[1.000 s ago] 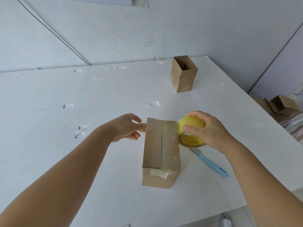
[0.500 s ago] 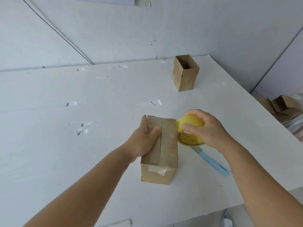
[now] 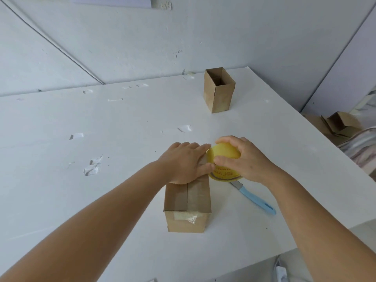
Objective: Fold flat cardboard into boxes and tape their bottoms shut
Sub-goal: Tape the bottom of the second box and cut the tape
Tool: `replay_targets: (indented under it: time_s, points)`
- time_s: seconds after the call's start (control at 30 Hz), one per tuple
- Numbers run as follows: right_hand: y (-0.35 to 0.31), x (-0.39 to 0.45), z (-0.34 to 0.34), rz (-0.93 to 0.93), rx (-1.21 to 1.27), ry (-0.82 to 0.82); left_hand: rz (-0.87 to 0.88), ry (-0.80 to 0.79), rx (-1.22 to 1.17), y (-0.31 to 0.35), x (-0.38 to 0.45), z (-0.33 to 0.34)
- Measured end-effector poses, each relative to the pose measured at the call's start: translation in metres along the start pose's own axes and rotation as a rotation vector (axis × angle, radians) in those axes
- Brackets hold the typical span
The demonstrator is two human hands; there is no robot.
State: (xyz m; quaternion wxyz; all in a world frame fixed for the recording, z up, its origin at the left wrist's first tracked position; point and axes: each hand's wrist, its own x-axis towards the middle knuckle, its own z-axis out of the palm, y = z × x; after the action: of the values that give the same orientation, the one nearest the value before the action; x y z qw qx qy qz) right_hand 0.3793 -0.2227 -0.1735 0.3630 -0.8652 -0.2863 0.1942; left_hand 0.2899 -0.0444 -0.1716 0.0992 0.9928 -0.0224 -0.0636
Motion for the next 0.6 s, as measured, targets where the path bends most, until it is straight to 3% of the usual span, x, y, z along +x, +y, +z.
replay_targets:
  time_s: [0.2, 0.37, 0.47, 0.6]
  points:
    - [0.007, 0.012, 0.013, 0.014, 0.356, 0.040, -0.230, 0.183, -0.027, 0.003, -0.019, 0.019]
    - [-0.007, 0.023, 0.032, -0.023, 0.455, 0.177, -0.281, 0.182, -0.052, 0.001, -0.025, 0.020]
    - [-0.008, 0.027, 0.029, -0.049, 0.318, 0.195, -0.285, 0.166, -0.085, -0.001, -0.025, 0.020]
    - [0.009, 0.025, 0.031, 0.057, -0.180, 0.165, -0.290, 0.150, -0.119, 0.002, -0.026, 0.018]
